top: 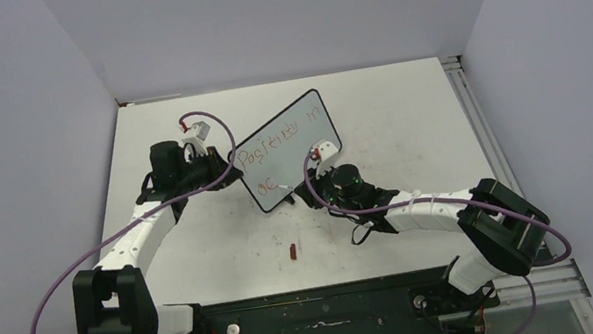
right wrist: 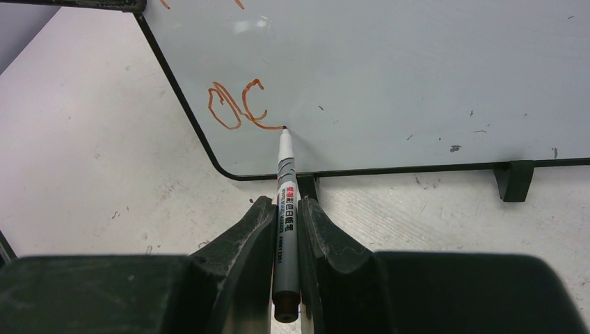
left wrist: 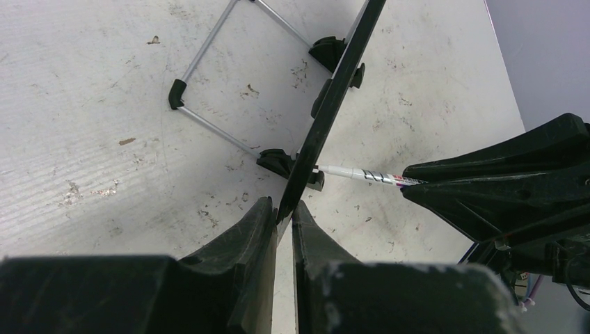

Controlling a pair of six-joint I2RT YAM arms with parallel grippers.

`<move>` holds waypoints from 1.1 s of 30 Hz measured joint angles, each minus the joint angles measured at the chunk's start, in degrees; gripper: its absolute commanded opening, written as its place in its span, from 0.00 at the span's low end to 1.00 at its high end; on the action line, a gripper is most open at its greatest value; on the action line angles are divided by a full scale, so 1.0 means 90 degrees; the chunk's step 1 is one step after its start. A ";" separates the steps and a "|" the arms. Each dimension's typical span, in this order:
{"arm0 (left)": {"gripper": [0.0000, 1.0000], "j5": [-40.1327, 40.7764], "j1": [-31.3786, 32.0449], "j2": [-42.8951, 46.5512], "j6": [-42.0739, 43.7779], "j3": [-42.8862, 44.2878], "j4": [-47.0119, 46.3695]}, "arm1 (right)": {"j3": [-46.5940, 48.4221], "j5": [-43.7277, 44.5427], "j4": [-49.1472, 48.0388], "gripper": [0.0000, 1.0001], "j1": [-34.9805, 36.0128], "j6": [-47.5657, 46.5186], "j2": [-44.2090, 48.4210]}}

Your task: Write a sentence on the whiteboard

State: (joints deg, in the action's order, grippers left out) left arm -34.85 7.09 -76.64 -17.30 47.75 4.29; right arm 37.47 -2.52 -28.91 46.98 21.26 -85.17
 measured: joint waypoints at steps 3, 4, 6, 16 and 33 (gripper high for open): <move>0.05 0.0007 0.0000 0.0000 0.0019 0.0002 0.0005 | 0.0000 0.0000 0.0010 0.05 0.0000 -0.0007 0.0010; 0.05 0.0010 0.0000 0.0000 0.0029 0.0010 0.0015 | 0.0000 0.0002 0.0019 0.05 0.0000 -0.0010 0.0019; 0.04 0.0012 0.0010 0.0000 0.0058 0.0019 0.0027 | 0.0000 0.0022 0.0036 0.05 0.0000 -0.0029 0.0034; 0.00 0.0010 0.0036 0.0002 0.0158 0.0034 0.0053 | -0.0002 0.0029 0.0313 0.05 -0.0002 -0.0131 0.0639; 0.00 0.0036 0.0090 0.0005 0.0238 0.0090 0.0126 | -0.0075 -0.0090 0.0554 0.05 -0.0231 -0.0299 0.1168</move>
State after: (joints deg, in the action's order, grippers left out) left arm -34.52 7.90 -76.60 -15.16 48.56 5.43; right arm 36.80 -3.33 -23.92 44.91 18.57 -74.65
